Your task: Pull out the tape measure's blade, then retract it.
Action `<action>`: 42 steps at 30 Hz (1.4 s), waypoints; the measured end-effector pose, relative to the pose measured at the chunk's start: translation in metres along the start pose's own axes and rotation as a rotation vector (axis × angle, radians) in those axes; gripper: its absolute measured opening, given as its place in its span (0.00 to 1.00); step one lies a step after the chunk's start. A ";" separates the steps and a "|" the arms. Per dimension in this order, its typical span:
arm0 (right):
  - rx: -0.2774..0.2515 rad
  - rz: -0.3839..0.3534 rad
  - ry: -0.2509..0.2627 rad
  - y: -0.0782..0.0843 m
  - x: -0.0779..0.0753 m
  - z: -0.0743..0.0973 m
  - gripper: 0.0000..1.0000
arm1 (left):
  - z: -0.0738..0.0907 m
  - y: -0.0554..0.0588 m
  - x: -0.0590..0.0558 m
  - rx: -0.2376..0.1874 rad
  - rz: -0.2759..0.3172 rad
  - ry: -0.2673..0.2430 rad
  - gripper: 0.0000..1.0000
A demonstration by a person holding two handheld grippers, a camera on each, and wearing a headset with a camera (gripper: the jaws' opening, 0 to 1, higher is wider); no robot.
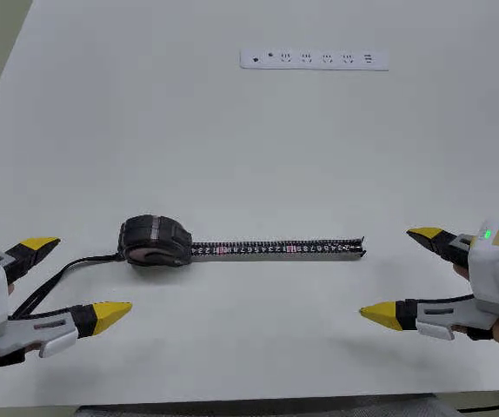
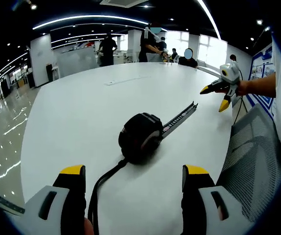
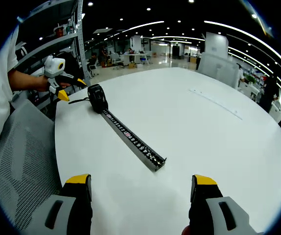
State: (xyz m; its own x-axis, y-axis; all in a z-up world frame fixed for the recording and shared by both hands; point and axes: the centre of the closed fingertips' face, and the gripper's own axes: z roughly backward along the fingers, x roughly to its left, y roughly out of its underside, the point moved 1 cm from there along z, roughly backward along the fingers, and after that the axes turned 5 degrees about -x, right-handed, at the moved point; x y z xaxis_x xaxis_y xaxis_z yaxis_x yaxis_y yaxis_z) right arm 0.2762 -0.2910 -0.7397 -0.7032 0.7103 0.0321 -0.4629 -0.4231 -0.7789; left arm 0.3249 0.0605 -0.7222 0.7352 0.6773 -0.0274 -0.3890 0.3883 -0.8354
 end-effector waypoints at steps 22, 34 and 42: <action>-0.021 -0.053 0.023 0.017 0.021 0.005 0.84 | 0.014 0.019 -0.020 -0.012 0.042 -0.039 0.79; -0.027 -0.065 0.021 0.016 0.023 0.002 0.84 | 0.015 0.020 -0.024 -0.010 0.029 -0.027 0.78; -0.026 -0.059 0.017 0.016 0.024 0.001 0.84 | 0.014 0.021 -0.027 -0.011 0.043 -0.022 0.79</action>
State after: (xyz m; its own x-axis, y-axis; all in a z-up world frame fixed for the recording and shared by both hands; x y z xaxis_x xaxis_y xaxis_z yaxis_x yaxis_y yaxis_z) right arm 0.2514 -0.2814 -0.7510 -0.6659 0.7430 0.0679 -0.4888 -0.3658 -0.7920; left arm 0.2890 0.0589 -0.7314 0.7054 0.7070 -0.0517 -0.4141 0.3518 -0.8395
